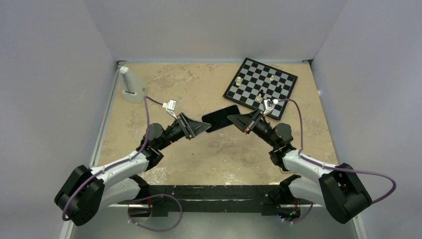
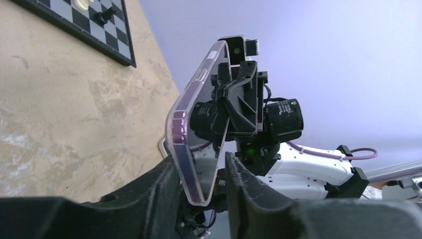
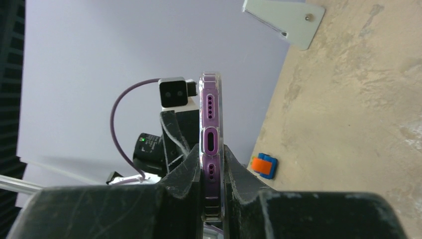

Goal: Take the phone out of the phone case
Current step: Remove the phone case from the phone.

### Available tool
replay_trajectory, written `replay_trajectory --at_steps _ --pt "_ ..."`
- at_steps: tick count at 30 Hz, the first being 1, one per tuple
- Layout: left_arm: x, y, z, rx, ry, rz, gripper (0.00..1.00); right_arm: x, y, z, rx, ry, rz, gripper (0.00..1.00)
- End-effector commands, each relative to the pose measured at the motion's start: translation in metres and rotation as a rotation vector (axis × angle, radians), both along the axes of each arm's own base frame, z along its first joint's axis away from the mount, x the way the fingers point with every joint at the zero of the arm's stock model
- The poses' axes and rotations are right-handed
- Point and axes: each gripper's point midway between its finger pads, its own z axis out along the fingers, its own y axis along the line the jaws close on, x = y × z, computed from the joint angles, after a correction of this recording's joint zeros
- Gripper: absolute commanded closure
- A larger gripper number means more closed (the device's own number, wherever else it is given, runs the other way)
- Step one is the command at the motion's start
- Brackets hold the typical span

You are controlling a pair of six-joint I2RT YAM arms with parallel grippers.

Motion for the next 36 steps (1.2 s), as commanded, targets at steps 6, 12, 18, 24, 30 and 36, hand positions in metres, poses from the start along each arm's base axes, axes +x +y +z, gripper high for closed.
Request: replay_trajectory --at_steps 6,12,18,24,30,36 --pt "-0.011 -0.005 0.045 -0.118 -0.146 -0.075 1.0 -0.016 0.004 0.035 0.084 -0.149 0.048 0.97" --pt "-0.019 -0.001 0.054 -0.036 -0.225 -0.146 1.0 -0.014 0.015 -0.005 -0.309 -0.215 0.105 0.27" --pt "-0.049 -0.003 0.049 0.179 -0.325 -0.398 1.0 -0.035 0.004 -0.016 -0.463 -0.385 0.297 0.2" --pt "-0.074 0.0 0.043 0.304 -0.327 -0.633 1.0 -0.057 0.013 -0.025 -0.502 -0.475 0.537 0.24" --pt "-0.074 0.008 0.039 0.388 -0.344 -0.633 1.0 -0.078 0.024 -0.027 -0.466 -0.514 0.633 0.29" --pt "-0.067 0.004 0.038 0.398 -0.325 -0.632 1.0 -0.095 0.035 -0.025 -0.414 -0.532 0.659 0.39"
